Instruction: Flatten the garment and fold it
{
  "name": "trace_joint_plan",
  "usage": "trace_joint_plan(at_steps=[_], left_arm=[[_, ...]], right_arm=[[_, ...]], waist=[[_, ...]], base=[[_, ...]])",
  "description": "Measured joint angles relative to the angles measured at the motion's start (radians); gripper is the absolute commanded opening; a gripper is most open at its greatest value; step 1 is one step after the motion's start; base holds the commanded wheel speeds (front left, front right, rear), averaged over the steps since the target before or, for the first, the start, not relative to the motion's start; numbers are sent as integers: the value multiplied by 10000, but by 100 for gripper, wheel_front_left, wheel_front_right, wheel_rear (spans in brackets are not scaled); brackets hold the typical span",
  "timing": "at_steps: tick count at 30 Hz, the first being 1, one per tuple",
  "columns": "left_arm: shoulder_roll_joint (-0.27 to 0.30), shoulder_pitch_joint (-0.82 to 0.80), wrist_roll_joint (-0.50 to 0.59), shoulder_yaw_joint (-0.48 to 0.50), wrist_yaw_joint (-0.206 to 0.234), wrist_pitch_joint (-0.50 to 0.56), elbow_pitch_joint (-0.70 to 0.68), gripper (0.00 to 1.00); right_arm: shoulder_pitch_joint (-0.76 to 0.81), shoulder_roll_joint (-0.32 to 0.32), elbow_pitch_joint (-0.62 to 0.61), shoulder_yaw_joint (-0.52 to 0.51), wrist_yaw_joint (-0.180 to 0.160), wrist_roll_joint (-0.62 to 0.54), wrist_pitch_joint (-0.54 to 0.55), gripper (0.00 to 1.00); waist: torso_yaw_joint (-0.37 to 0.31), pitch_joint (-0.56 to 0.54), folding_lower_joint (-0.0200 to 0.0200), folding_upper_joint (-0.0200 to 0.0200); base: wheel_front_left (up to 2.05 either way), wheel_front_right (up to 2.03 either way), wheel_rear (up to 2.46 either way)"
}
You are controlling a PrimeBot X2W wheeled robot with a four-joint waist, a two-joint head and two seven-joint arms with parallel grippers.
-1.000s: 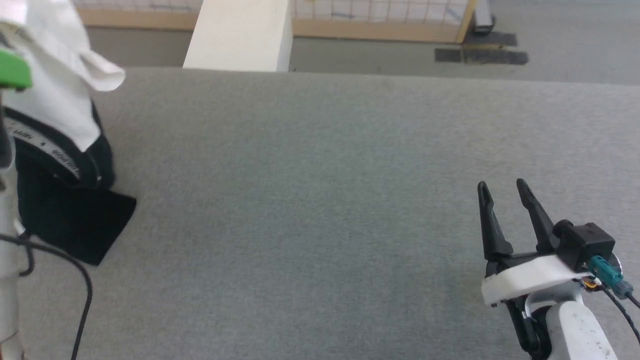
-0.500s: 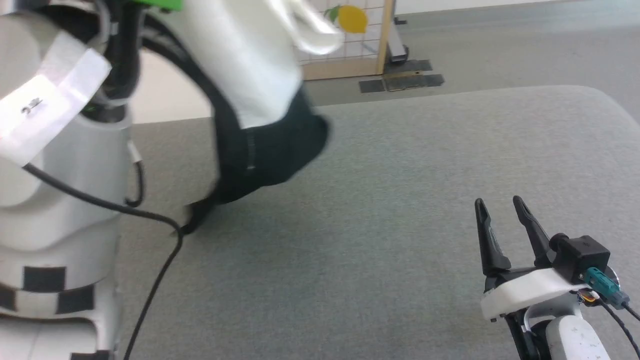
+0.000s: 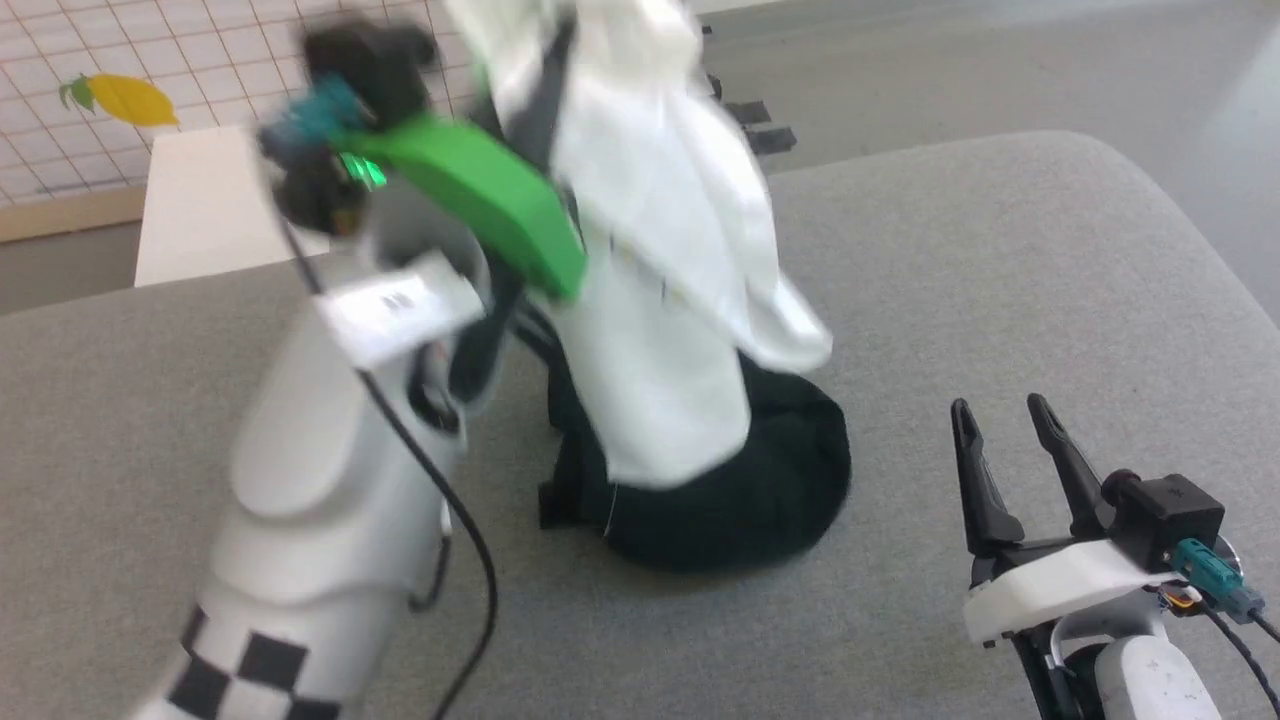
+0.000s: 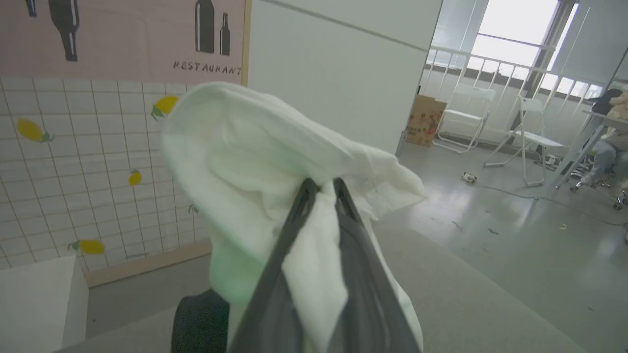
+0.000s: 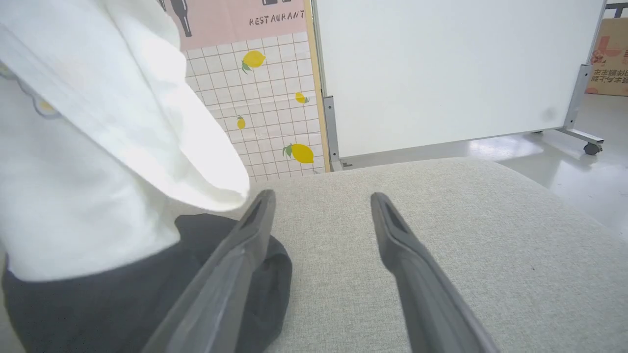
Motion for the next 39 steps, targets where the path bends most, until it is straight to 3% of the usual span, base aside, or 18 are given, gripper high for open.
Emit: trace_joint_plan(at_steps=[10, 15, 17, 20, 27, 30, 39], left_arm=[[-378, 2279, -259, -1728, 125, 2512, 2953, 0], [-593, 2598, -725, -2044, 150, 3699, 3511, 0], [-616, 2638, -867, -2008, 150, 3666, 3442, 100], [-627, 2653, -836, -1728, 174, 2608, 3076, 100], [-447, 2778, -468, -493, 265, -1643, 1538, 100], [-153, 3104, -82, -113, 441, -2951, 1066, 100], [890, 4630, 978, 740, 880, -3710, 146, 100]], right_arm=[[-270, 4, 63, 150, 0, 163, -42, 100], [-273, 2, 203, 207, 0, 178, -138, 100], [-273, 2, 232, 201, 2, 178, -148, 100], [-270, 2, 274, 121, 0, 176, -163, 100], [-266, 0, 221, -102, 0, 125, -169, 100], [-254, 2, 92, -178, 0, 50, -107, 100], [-159, 2, -435, -293, 0, -203, 190, 100]], waist=[[-131, 491, 0, 0], [-160, 540, 0, 0], [-142, 535, 0, 0], [-72, 506, 0, 0], [240, 340, 0, 0], [425, 235, 0, 0], [968, -25, 0, 0]], base=[[0, 0, 0], [0, 0, 0], [0, 0, 0], [0, 0, 0], [0, 0, 0], [0, 0, 0], [0, 0, 0]])
